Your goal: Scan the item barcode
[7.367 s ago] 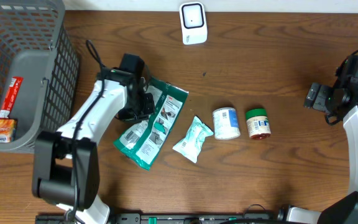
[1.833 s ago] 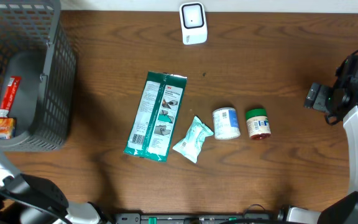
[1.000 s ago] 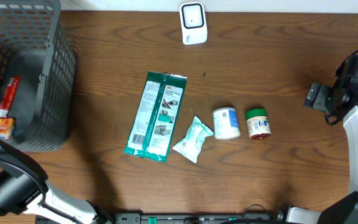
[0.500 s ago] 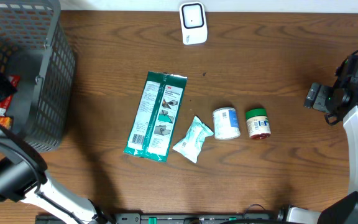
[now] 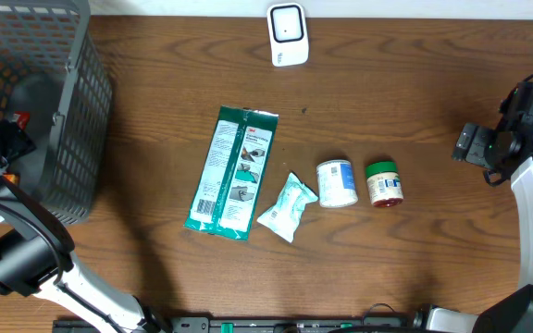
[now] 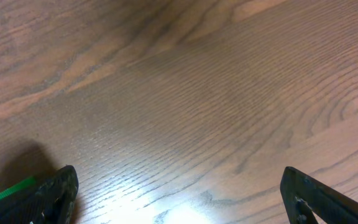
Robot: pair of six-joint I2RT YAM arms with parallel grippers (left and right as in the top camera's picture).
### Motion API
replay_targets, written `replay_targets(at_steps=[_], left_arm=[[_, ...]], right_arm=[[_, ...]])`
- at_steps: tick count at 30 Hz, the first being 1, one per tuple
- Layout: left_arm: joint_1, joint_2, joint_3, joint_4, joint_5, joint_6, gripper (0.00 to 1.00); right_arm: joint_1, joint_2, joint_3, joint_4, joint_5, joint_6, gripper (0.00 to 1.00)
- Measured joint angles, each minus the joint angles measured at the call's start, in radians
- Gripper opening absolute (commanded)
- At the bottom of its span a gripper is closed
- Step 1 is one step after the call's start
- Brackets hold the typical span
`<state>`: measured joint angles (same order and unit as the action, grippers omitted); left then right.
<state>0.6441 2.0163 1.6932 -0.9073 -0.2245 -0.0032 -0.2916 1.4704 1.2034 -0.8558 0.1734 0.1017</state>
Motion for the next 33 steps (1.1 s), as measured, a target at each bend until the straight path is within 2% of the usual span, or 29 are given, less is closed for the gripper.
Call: replay_targets(at_steps=[10,12,14,19,22,28,33], left_arm=[[0.001,0.002,-0.215,0.177,-0.043,-0.006,0.82],[0.002,0.002,-0.233,0.183,-0.039,-0.034,0.65],[0.002,0.002,-0.237,0.182,-0.005,-0.052,0.55],[0.007,-0.014,-0.235,0.183,0.231,-0.074,0.55],[-0.005,-0.023,-0.237,0.197,0.357,-0.087,0.62],[-0.014,-0.151,-0.24,0.239,0.425,-0.102,0.66],[-0.014,-0.251,-0.239,0.256,0.415,-0.119,0.7]], right_arm=[[0.0,0.0,0.0,0.0,0.0,0.0,0.99],[0.0,0.0,0.0,0.0,0.0,0.0,0.99],[0.0,0.0,0.0,0.0,0.0,0.0,0.99],[0.0,0.0,0.0,0.0,0.0,0.0,0.99],[0.0,0.0,0.0,0.0,0.0,0.0,0.99],[0.0,0.0,0.0,0.0,0.0,0.0,0.99],[0.0,0.0,0.0,0.0,0.0,0.0,0.99]])
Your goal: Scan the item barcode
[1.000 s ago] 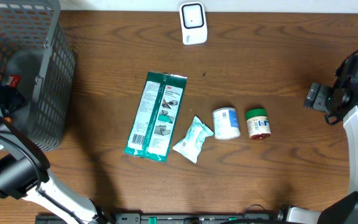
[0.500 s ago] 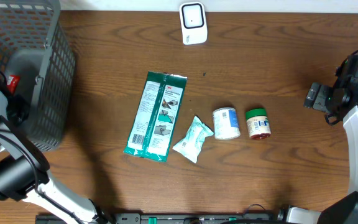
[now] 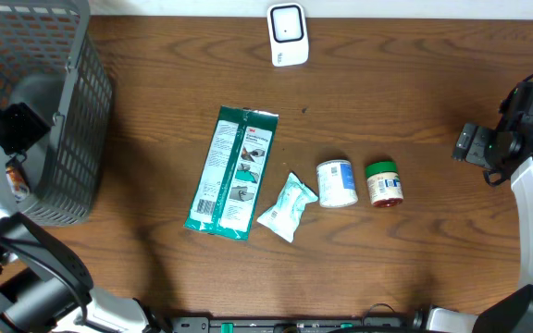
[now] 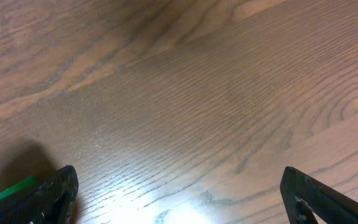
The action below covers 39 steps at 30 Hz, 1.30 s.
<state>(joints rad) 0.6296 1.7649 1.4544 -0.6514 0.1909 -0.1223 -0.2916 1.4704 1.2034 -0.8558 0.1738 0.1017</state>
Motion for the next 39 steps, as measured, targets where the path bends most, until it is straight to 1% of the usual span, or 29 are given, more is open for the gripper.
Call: replay_targets(at_steps=[3,7,16,20,24,27,29,30,31,35,37,39], left_arm=[[0.0,0.001,0.0,-0.016,-0.061,-0.016,0.75],[0.01,0.005,0.0,-0.022,-0.138,-0.031,0.76],[0.106,0.016,-0.007,-0.013,-0.171,-0.035,0.76],[0.138,0.016,-0.085,0.054,-0.176,-0.035,0.76],[0.141,0.016,-0.186,0.123,-0.175,-0.035,0.76],[0.141,0.021,-0.23,0.174,-0.175,-0.035,0.76],[0.14,0.025,-0.241,0.193,-0.176,-0.035,0.71],[0.138,0.026,-0.241,0.203,-0.175,-0.034,0.66],[0.138,0.029,-0.242,0.214,-0.175,-0.037,0.55],[0.138,0.049,-0.242,0.222,-0.175,-0.031,0.22],[0.137,0.051,-0.242,0.224,-0.166,-0.035,0.15],[0.137,0.05,-0.24,0.218,-0.14,-0.034,0.15]], right_arm=[[0.0,0.0,0.0,0.0,0.0,0.0,0.99],[0.0,0.0,0.0,0.0,0.0,0.0,0.99],[0.0,0.0,0.0,0.0,0.0,0.0,0.99],[0.0,0.0,0.0,0.0,0.0,0.0,0.99],[0.0,0.0,0.0,0.0,0.0,0.0,0.99],[0.0,0.0,0.0,0.0,0.0,0.0,0.99],[0.0,0.0,0.0,0.0,0.0,0.0,0.99],[0.0,0.0,0.0,0.0,0.0,0.0,0.99],[0.0,0.0,0.0,0.0,0.0,0.0,0.99],[0.0,0.0,0.0,0.0,0.0,0.0,0.99],[0.0,0.0,0.0,0.0,0.0,0.0,0.99],[0.0,0.0,0.0,0.0,0.0,0.0,0.99]])
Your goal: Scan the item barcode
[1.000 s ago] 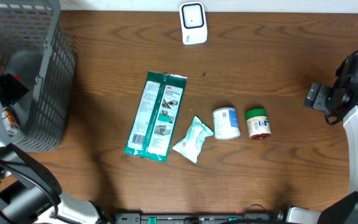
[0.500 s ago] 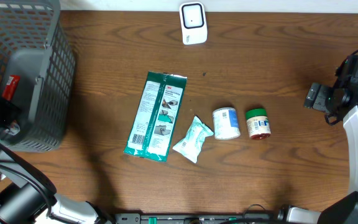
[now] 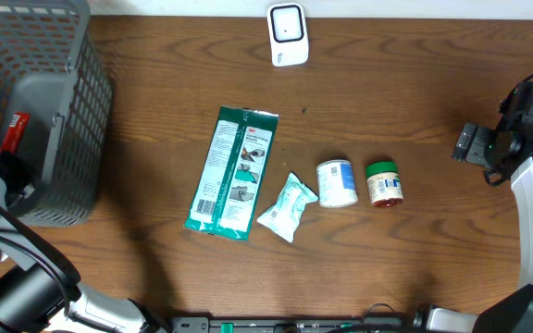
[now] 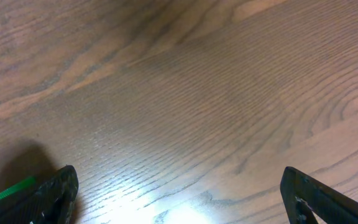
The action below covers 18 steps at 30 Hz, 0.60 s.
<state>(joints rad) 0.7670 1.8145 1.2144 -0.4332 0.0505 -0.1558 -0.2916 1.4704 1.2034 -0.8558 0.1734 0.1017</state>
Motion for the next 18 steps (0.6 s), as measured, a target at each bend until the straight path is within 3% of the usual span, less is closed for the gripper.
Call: replay_targets(at_steps=[5,9,12,14,18], left_arm=[[-0.002,-0.085,0.04,-0.031,0.065,-0.051,0.14],[-0.041,-0.376,0.137,-0.025,0.11,-0.131,0.14],[-0.155,-0.612,0.187,-0.067,0.147,-0.174,0.14],[-0.285,-0.751,0.2,-0.194,0.171,-0.189,0.14],[-0.559,-0.829,0.187,-0.436,0.202,-0.207,0.14]], right_arm=[[0.0,0.0,0.0,0.0,0.0,0.0,0.99],[0.0,0.0,0.0,-0.001,0.0,0.0,0.99],[0.0,0.0,0.0,0.0,0.0,0.0,0.99],[0.0,0.0,0.0,0.0,0.0,0.0,0.99],[-0.001,0.0,0.0,0.0,0.0,0.0,0.99]])
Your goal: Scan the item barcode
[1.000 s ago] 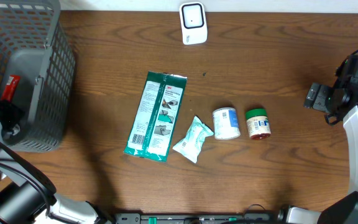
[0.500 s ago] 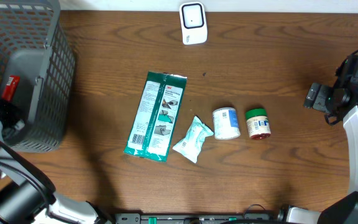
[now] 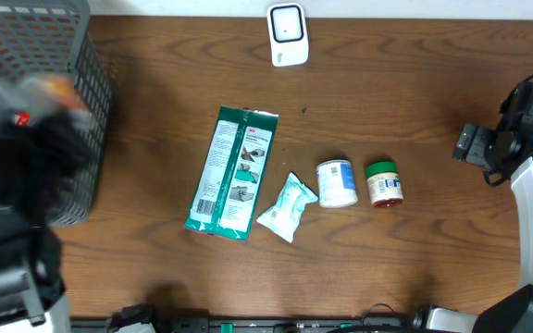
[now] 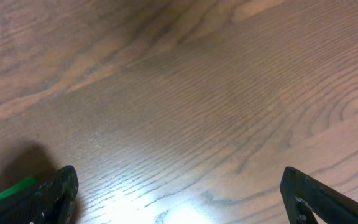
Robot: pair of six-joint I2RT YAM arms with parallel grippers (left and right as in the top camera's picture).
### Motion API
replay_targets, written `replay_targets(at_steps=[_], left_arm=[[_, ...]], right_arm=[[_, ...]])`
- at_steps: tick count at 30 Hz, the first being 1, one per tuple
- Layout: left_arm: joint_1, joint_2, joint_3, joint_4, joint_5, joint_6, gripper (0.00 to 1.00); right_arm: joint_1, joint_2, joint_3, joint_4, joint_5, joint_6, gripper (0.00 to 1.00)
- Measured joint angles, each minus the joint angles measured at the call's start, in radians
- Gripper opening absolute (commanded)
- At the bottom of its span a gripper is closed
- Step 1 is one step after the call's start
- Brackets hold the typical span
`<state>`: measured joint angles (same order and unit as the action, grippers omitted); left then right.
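Four items lie mid-table in the overhead view: a long green packet (image 3: pixel 232 173), a white-and-teal pouch (image 3: pixel 288 206), a white-and-blue can (image 3: pixel 337 183) on its side, and a green-lidded jar (image 3: pixel 384 182). A white scanner (image 3: pixel 288 35) stands at the far edge. My right gripper (image 4: pixel 179 190) hangs open over bare wood at the right side, right of the jar, with nothing between its fingers. My left arm (image 3: pixel 21 171) is a dark motion-blurred mass in front of the grey basket, and its fingers cannot be made out.
A grey mesh basket (image 3: pixel 58 55) stands at the far left with a small red-labelled thing (image 3: pixel 18 118) showing inside it. The right arm's white body runs along the right edge.
My left arm, which was low at the left edge beside the basket, now shows as a large blur across the basket's front. The right gripper and the four items have not moved.
The left arm stood at the left edge by the basket, then its dark head was over the basket, then it was low at the table's edge, and now it blurs across the basket's front. The right gripper stayed open over the same wood throughout.
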<state>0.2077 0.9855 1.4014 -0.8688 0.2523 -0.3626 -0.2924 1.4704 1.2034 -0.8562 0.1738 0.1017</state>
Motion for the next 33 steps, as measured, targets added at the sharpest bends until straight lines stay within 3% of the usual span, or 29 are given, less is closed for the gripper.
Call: replay_targets(at_steps=[6,10,13,15,16,18,19,25,28,33], left_arm=[[-0.403,0.151,-0.145,-0.026,-0.051,-0.004,0.14],[-0.587,0.367,-0.188,0.039,-0.15,-0.003,0.14],[-0.65,0.522,-0.187,0.145,-0.185,-0.003,0.14],[-0.67,0.637,-0.187,0.191,-0.2,-0.004,0.15],[-0.674,0.693,-0.187,0.208,-0.199,-0.005,0.21],[-0.674,0.803,-0.188,0.236,-0.161,-0.008,0.68],[-0.674,0.82,-0.188,0.246,-0.146,-0.013,0.72],[-0.672,0.789,-0.165,0.191,-0.127,-0.003,0.75],[-0.643,0.645,-0.089,0.167,-0.126,0.011,0.75],[-0.443,0.36,0.076,0.166,-0.204,0.058,0.75]], right_arm=[[-0.005,0.0,0.0,0.0,0.001,0.0,0.99],[-0.006,0.0,0.0,0.0,0.0,0.0,0.99],[-0.006,0.0,0.0,0.001,0.001,0.0,0.99],[-0.006,0.0,0.0,0.001,0.0,0.0,0.99],[-0.006,0.0,0.0,0.0,0.0,0.0,0.99],[-0.006,0.0,0.0,0.0,0.0,0.0,0.99],[-0.006,0.0,0.0,0.0,0.0,0.0,0.99],[-0.006,0.0,0.0,0.0,0.0,0.0,0.99],[-0.006,0.0,0.0,0.0,0.0,0.0,0.99],[-0.006,0.0,0.0,0.0,0.0,0.0,0.99]])
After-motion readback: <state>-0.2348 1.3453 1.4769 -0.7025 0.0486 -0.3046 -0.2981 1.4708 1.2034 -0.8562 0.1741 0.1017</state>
